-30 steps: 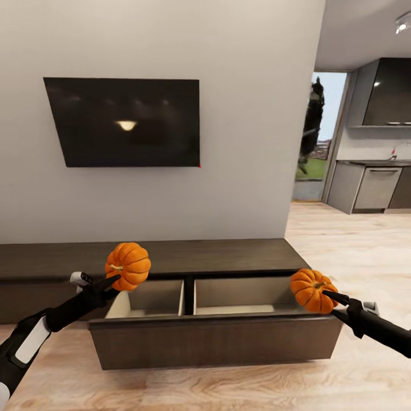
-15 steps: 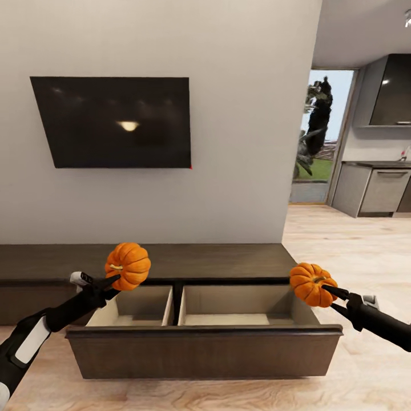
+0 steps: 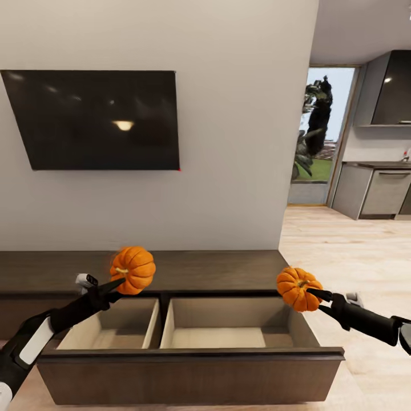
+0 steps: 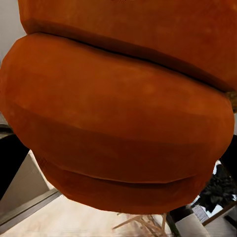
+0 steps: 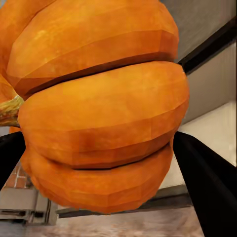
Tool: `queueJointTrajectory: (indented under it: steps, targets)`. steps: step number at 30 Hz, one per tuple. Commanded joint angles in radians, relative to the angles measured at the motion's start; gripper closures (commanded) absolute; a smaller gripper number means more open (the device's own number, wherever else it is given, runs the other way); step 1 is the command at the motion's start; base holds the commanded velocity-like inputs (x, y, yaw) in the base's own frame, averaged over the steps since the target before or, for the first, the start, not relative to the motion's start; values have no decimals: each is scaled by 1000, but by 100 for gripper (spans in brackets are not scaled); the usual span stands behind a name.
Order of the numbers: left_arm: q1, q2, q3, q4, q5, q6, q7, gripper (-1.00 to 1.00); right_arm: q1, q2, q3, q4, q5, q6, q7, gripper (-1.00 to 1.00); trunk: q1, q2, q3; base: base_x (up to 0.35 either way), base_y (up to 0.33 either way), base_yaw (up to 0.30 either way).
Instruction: Place each of the two pumpkins and all three candles from the living room inside a cabinet in the living room (use any cabinet), then make sure every cabinet is closed, and position the cauldron so it is next to a table in the living room.
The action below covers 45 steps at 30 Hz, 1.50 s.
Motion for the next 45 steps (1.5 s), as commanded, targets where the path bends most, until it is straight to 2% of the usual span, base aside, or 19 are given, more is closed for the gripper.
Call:
queueJointTrajectory:
  steps: [1,3,4,7,10,13,18,23,25,27,29,35,38,45]
  targets:
    - [-1,-1,-13,-1,10,13,1,100,-3,0,20,1,-14,8,-16,100,0,-1,-1,227,-163,0]
    - [-1,-15,-30,-2,11,13,14,100,-10,1,54,7,-19,12,-68,100,0,-1,-1,126,-89,0]
    - [-2,-40,-37,-2,10,17,40,100,-17,3,69,11,-22,14,-98,100,0,-1,-1,51,-35,0]
    - [-3,-117,-44,-12,11,43,173,100,-45,35,98,20,-22,17,-158,100,0,-1,-1,17,-12,0]
    - [-4,-184,-45,-57,13,57,280,100,-83,70,138,33,-24,16,-255,100,0,-1,-1,3,-2,0]
    - [-4,-218,-45,-65,18,67,372,100,-95,98,149,35,-21,16,-278,100,0,-1,-1,0,0,0]
    - [-4,-252,-46,-65,13,71,418,100,-100,132,154,51,-19,10,-287,100,0,-1,-1,0,0,0]
    - [-4,-273,-45,-67,19,73,562,100,-144,177,163,135,-13,-9,-295,100,0,-1,-1,0,0,0]
    - [-4,-275,-45,-67,21,73,592,100,-160,197,184,163,-12,-15,-302,100,0,-1,-1,0,0,0]
    - [-4,-277,-45,-67,22,73,605,100,-166,207,196,175,-11,-20,-306,100,0,-1,-1,0,0,0]
    - [-5,-285,-45,-66,20,72,618,100,-169,211,201,180,-11,-22,-308,100,0,-1,-1,0,0,0]
    - [-5,-304,-43,-66,23,72,760,100,-170,213,205,184,-11,-25,-310,100,0,-1,-1,0,0,0]
    - [-5,-332,-44,-67,14,71,806,100,-171,214,205,186,-11,-30,-310,100,0,-1,-1,0,0,0]
    - [-7,-362,-44,-65,6,62,893,100,-170,214,206,188,-11,-64,-310,100,0,-1,-1,0,0,0]
